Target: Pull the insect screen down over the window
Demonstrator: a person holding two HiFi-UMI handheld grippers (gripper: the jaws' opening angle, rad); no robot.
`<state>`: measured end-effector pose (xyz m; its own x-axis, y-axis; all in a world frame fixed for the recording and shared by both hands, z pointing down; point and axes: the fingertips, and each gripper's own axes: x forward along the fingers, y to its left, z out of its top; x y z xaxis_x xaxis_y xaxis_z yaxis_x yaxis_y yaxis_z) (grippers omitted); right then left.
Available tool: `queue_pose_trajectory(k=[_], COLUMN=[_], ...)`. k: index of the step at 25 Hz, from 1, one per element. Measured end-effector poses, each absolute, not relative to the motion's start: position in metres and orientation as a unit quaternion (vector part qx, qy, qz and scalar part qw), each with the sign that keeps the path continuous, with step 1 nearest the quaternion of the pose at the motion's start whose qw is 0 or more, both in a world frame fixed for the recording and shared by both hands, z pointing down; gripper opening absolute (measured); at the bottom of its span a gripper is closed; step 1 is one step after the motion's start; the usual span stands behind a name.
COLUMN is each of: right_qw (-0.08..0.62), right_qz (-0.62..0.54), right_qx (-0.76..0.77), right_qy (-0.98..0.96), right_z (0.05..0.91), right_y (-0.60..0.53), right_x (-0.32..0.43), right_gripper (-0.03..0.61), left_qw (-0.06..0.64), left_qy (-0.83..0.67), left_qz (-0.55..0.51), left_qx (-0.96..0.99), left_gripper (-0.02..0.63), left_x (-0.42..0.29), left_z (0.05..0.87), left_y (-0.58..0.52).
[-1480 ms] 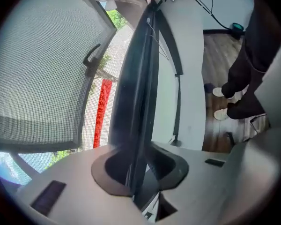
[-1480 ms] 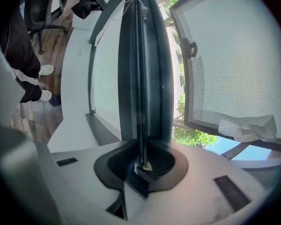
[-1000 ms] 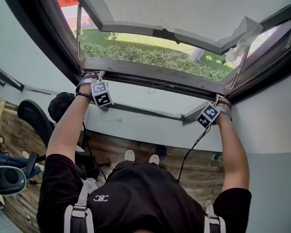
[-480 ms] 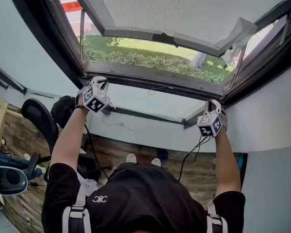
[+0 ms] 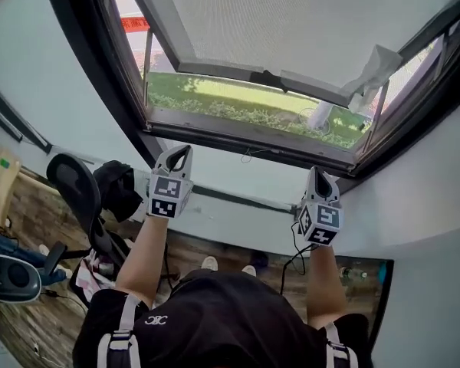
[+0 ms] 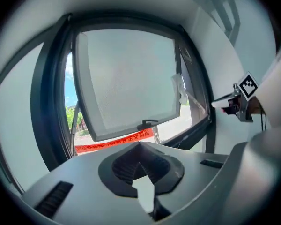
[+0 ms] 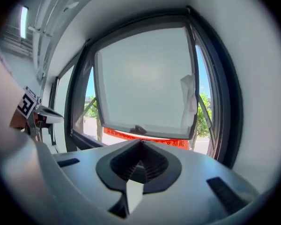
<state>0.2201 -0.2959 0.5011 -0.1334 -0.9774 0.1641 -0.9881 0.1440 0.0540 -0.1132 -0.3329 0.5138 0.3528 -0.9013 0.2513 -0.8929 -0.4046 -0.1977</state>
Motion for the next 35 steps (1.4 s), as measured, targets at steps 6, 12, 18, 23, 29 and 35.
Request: queue_pose_trajectory(k=[6, 12, 18, 23, 29, 35], right_qw=[-0.008, 0.022, 0.032, 0.034, 0.038, 0.039], right_qz=[0.014, 0.011, 0.015, 0.005, 0.000, 0.002], right_qx=[0.641, 0.638, 0.639, 0.643, 0.643, 0.644], right_qy=[-0.768, -0.770, -0.768, -0.765, -0.765, -0.764], right_z=[0.450, 0.461, 0.471, 0.468, 0.466, 0.467], right_y=[-0.254, -0.235, -0.231, -0.231, -0.230, -0.231], right_x=[0.181, 0.169, 0.167, 0.167, 0.167, 0.170], right_gripper=[0.005, 0.005, 0.003, 0.005, 0.005, 0.004], left_qw=[0.015, 0.008, 0.002, 0.001, 0.007, 0.004], left_qy=[0.555, 0.538, 0.531, 0.529, 0.525, 0.519], left_qz=[-0.097, -0.096, -0.111, -0.100, -0.087, -0.083], left_qx=[-0.826, -0.837, -0.840, -0.843, -0.847, -0.851], left_gripper=[0.003, 0.003, 0.003, 0.003, 0.003, 0.003], left_x=[-0.086, -0.065, -0.057, -0.053, -0.049, -0.043], left_z=[0.471, 0.477, 0.491, 0.484, 0.476, 0.476], left_y=[-0.277, -0.244, -0.244, -0.243, -0.245, -0.247])
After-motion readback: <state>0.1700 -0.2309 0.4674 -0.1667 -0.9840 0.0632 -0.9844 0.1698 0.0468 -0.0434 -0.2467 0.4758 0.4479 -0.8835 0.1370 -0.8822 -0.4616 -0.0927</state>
